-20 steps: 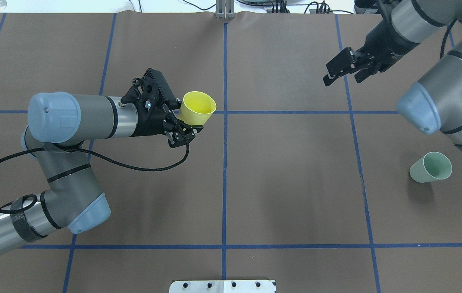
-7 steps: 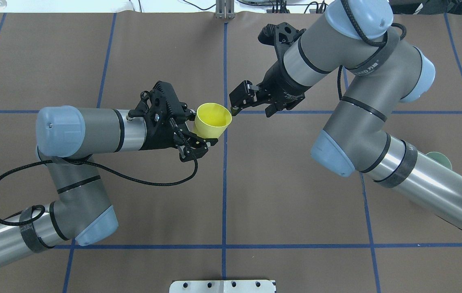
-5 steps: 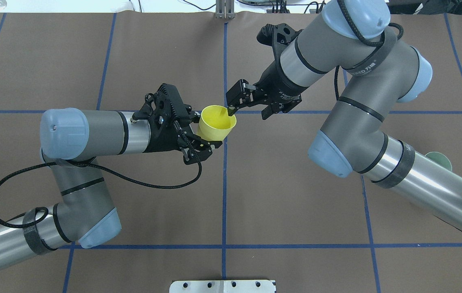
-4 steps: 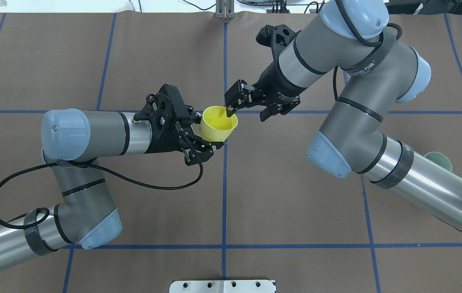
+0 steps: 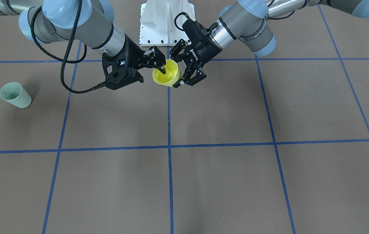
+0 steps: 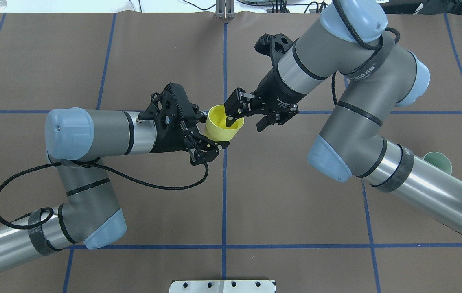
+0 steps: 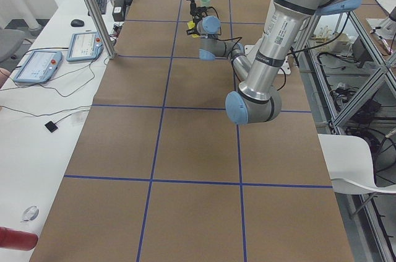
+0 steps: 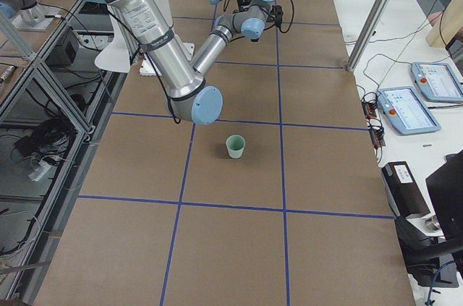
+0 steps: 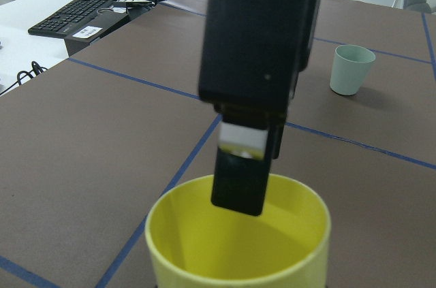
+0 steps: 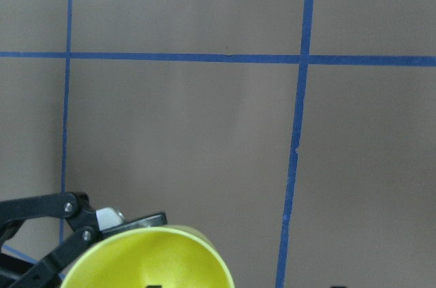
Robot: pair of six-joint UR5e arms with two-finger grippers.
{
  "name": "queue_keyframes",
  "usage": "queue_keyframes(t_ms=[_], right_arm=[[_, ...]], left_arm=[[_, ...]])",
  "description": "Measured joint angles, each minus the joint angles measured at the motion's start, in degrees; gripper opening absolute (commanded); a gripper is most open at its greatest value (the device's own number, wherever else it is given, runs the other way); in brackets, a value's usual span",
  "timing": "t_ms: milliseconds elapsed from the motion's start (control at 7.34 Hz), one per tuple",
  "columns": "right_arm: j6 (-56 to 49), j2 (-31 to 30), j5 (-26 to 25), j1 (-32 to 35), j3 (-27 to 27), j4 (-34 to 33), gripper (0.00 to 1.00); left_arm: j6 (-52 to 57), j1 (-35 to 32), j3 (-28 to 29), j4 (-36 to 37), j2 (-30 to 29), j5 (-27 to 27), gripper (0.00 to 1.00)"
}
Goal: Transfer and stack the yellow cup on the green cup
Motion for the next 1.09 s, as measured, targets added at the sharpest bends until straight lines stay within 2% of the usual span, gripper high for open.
queue_keyframes(t_ms=[409, 545, 681, 817, 953, 1089], right_arm=[[0.31, -0.09, 1.72, 0.01, 0.06, -0.08, 0.68], [0.37, -0.06, 2.14, 0.04, 0.04, -0.08, 0.61], [0.4, -0.03, 2.4, 0.04, 0.03, -0.09, 0.4], [0.41, -0.03, 2.55, 0.05, 0.01, -0.09, 0.04], [0.41, -0.02, 2.71, 0.09, -0.01, -0.09, 0.0], [0.41, -0.02, 2.9, 0.14, 0.0, -0.07, 0.0]], left_arm=[[0.02, 0.08, -0.11, -0.09, -0.21, 0.06, 0.0], [0.0, 0.09, -0.18, -0.13, -0.26, 0.07, 0.0], [0.0, 0.09, -0.24, -0.17, -0.29, 0.07, 0.02], [-0.01, 0.21, -0.29, -0.19, -0.3, 0.07, 0.07], [-0.01, 0.4, -0.39, -0.2, -0.37, 0.07, 0.11], [0.01, 0.54, -0.5, -0.2, -0.49, 0.07, 0.14]])
